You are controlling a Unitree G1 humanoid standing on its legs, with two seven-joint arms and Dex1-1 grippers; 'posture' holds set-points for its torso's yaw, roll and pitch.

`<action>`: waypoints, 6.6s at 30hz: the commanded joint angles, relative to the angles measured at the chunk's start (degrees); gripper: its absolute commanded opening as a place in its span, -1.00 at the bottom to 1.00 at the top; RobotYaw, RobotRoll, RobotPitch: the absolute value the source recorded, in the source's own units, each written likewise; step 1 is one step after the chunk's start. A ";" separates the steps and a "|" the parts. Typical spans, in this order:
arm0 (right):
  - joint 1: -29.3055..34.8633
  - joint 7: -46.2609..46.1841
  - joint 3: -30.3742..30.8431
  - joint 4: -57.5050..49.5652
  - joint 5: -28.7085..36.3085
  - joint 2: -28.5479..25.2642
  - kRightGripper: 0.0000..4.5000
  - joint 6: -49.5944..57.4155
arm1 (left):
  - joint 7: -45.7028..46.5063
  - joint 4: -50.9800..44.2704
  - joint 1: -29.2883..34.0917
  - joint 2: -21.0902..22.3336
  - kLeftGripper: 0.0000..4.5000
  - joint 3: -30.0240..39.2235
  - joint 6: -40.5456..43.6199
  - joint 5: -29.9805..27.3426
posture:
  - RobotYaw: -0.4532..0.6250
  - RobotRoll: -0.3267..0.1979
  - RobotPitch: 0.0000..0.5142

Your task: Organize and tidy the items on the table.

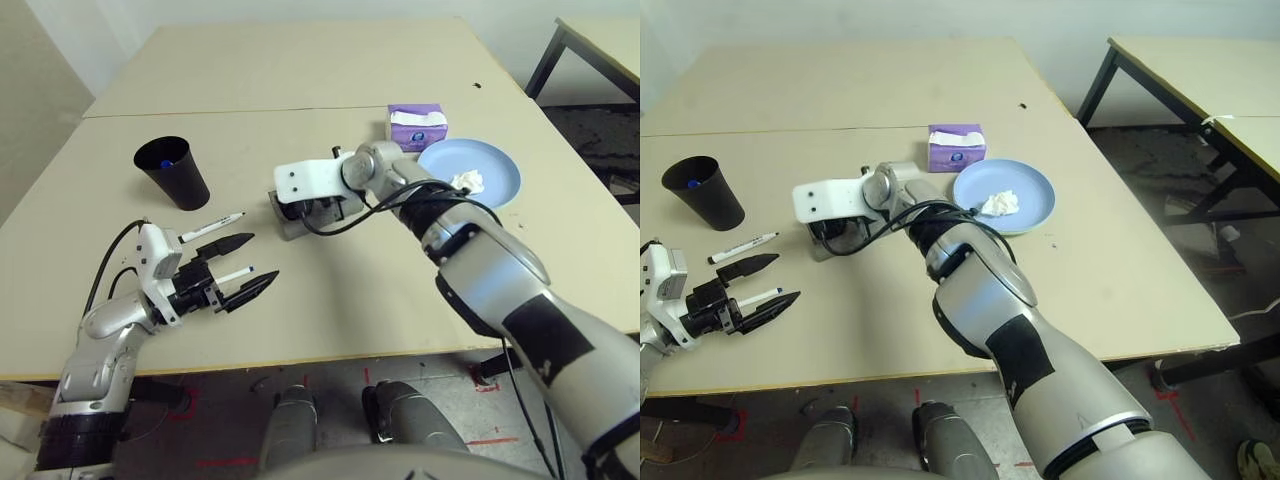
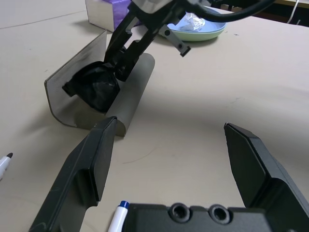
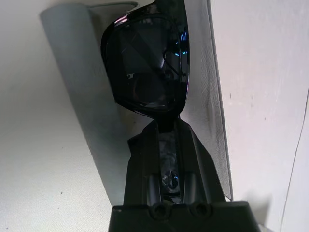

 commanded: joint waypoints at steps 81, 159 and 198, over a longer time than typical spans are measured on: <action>63.35 36.00 -44.69 -41.72 54.31 -28.61 0.99 -12.38 | 0.75 0.73 0.54 3.63 1.00 3.63 1.87 -0.75 | -0.16 0.25 -0.54; 72.17 26.52 -33.52 -53.57 54.72 -27.63 1.00 -11.82 | 6.74 40.43 -31.77 -7.49 -0.99 -10.56 -17.33 20.07 | -0.32 0.25 -0.63; 70.38 25.36 -31.88 -51.28 54.13 -25.42 1.00 -13.68 | -32.02 0.86 -37.98 38.65 0.99 -29.00 29.06 18.70 | -0.33 0.25 -0.61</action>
